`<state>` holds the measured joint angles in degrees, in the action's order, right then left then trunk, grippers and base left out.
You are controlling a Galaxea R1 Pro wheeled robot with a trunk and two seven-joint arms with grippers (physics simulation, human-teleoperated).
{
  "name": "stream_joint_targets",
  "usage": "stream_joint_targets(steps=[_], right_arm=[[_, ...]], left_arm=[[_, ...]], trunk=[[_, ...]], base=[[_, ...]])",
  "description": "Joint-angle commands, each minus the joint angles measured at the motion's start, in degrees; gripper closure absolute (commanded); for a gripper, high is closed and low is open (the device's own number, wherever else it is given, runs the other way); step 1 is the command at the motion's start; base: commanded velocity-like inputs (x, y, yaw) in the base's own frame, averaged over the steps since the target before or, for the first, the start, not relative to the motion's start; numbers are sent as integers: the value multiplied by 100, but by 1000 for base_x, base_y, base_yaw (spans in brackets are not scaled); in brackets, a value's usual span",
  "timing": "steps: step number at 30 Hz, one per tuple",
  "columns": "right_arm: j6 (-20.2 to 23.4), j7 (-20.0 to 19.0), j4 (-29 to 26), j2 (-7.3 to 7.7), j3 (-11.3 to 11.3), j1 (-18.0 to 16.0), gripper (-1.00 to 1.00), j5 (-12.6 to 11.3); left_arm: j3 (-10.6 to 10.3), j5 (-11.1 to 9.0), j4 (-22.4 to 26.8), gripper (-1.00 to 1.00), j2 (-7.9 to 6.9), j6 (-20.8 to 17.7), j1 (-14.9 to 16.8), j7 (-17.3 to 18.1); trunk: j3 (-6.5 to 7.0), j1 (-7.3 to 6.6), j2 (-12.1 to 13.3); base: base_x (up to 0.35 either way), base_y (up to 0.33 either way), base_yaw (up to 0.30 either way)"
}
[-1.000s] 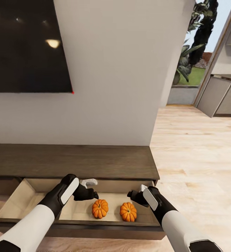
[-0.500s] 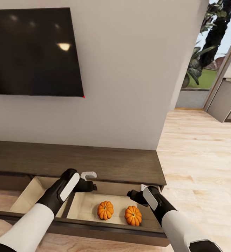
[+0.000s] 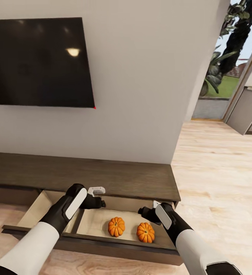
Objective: Place each of the two pumpkins and all three candles from the living room inside a cabinet in the living room (use any cabinet), then make sure every cabinet is closed, and position the cauldron so it is next to a table in the living room.
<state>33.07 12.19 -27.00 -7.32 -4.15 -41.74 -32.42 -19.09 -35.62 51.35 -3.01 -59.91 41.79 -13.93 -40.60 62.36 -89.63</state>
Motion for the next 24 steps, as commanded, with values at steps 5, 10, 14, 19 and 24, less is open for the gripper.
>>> stream_joint_targets(steps=[5, 10, 14, 19, 24], right_arm=[[15, 55, -15, -19, -33, -1, -100, -54], [15, 55, -16, -23, -33, -1, -100, -55], [15, 55, -16, -24, -45, -3, -100, -56], [15, 55, -16, -24, -57, -4, -100, -59], [15, 55, -16, -25, -59, -2, -100, -61]], left_arm=[[-21, -59, 6, -100, -6, -9, 5, -57], [-17, -59, 6, -100, -6, -9, 5, -57], [-17, -59, 6, -100, -6, -9, 5, -57], [-16, -59, 6, -100, -7, -9, 5, -57], [-16, -59, 6, -100, -11, -9, 5, -57]], trunk=[[85, -113, 199], [175, -223, 400], [247, -311, 560], [301, -377, 680], [301, -377, 680]], base=[[-116, 0, 237], [-20, 0, 277], [-5, 0, 284], [-1, 0, 287], [0, 0, 287]])
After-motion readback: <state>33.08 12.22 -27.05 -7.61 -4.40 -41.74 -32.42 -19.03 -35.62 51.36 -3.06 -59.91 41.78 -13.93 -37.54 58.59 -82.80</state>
